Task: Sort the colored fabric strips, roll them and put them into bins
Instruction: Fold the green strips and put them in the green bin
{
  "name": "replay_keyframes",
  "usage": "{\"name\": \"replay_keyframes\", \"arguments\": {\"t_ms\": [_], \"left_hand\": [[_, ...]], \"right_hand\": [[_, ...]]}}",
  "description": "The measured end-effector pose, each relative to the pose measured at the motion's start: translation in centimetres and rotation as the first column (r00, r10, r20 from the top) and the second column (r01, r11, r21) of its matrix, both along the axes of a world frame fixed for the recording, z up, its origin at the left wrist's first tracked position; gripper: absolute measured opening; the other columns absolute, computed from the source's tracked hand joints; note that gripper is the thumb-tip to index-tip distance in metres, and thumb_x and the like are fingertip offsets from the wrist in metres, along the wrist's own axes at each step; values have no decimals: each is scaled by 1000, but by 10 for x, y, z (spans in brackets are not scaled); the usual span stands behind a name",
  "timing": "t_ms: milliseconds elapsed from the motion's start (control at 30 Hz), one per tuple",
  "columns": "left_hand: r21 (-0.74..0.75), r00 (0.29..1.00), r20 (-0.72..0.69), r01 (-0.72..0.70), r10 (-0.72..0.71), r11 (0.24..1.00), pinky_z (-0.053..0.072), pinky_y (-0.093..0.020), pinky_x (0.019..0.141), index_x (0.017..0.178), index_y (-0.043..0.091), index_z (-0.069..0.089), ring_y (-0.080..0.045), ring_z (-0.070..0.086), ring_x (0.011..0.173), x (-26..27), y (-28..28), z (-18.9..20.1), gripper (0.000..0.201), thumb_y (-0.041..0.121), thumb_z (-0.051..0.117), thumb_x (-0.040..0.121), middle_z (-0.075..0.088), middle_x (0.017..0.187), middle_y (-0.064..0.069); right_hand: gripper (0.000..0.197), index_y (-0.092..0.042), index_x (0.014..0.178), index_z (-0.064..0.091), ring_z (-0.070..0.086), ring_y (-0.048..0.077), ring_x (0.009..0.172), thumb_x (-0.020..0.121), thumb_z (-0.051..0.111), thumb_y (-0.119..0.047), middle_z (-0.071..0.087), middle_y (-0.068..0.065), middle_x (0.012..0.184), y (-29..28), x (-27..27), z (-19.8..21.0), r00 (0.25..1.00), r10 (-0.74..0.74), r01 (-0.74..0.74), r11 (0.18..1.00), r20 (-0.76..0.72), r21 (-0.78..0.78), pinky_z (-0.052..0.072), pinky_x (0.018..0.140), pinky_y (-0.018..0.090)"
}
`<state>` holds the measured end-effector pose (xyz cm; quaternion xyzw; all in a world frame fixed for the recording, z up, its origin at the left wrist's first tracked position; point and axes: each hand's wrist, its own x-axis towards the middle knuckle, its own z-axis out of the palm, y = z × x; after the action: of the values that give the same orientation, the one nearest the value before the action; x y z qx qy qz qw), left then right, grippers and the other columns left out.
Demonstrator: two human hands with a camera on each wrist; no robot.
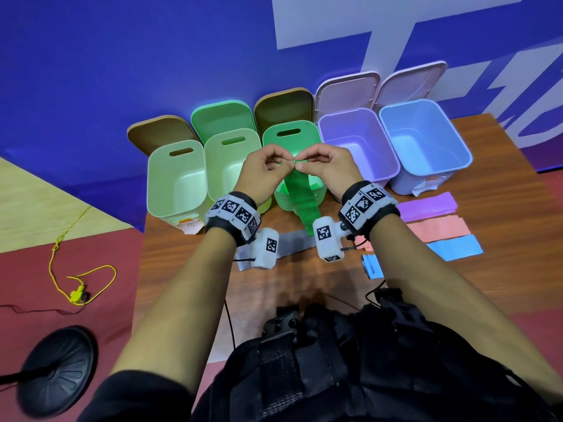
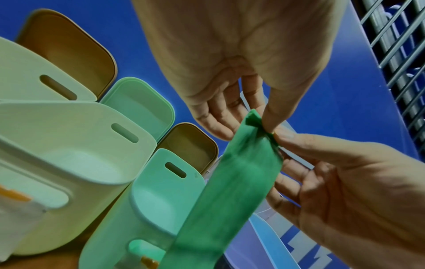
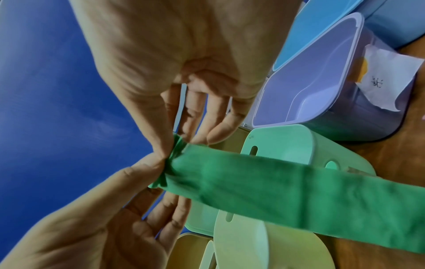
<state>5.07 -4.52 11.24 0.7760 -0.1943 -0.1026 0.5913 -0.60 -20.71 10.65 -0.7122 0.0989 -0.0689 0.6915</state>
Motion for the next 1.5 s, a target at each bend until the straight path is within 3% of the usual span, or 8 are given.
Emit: {"name": "replay_keyframes", "arguments": {"t_ms": [133,267,467,667,1000,1100,1267,1500], "left_hand": [[10,1000,2,-9,9,1000,52,-29,74,87,20,67,-17,56,71,1,-1,0,11,10,71,84,68,90,-4],[14,1000,-25,-15,16,1000,54,-31,79,89,20,69,-16,60,76,0,-3,-1,8,15,71,83,69,91,-3],[23,998,-62,-10,12,1000,48,-20,70,89,15,70,-10,58,68,0,-3,-1,6,10,72,87,65,78,-4],[-7,1000,-23,-6,5,1000,44,-13,61,90,13,67,0,50,57,0,-2,5,12,4,72,85,62,82,-1],[-22,998,-69,-14,12,1000,55,-24,73,89,16,68,-16,61,73,-1,-3,5,14,4,73,84,68,87,-5],[-6,999,-45,-13,12,1000,51,-21,68,88,20,68,-14,57,67,0,-4,4,15,7,75,84,69,91,-1],[-2,1000,-14,-5,5,1000,51,-22,75,87,23,67,-13,61,77,3,-5,3,19,6,76,82,69,93,2],[16,999,-39,-5,6,1000,52,-22,76,92,19,68,-9,60,73,5,-7,-3,17,6,75,83,69,94,1]], "right_hand": [[9,-22,82,74,63,15,84,85,75,-14,71,2,84,1,-1,0,999,-26,27,999,-43,19,54,84,35],[9,-20,83,74,62,7,74,85,75,-10,70,-5,74,0,0,0,998,-50,50,999,-46,13,53,79,28],[11,-16,84,75,66,13,81,81,76,-5,72,6,83,-1,0,0,999,-53,53,999,5,-5,55,86,31],[7,-12,92,74,65,21,85,85,74,-11,70,14,87,2,0,0,999,-50,51,998,-18,27,56,89,42],[16,-16,88,73,68,18,86,81,75,-1,72,9,91,0,0,-2,999,-48,47,996,15,71,56,92,37],[6,-17,90,72,65,16,86,87,73,-12,69,6,87,1,1,-2,997,-71,73,995,-29,71,56,87,35],[2,-18,89,72,64,8,81,90,72,-19,68,-4,80,-1,1,-3,991,-95,98,995,-90,20,55,80,27],[4,-13,92,71,62,8,77,88,73,-13,67,0,79,-2,-1,-1,993,-95,96,995,-66,18,52,76,23]]}}
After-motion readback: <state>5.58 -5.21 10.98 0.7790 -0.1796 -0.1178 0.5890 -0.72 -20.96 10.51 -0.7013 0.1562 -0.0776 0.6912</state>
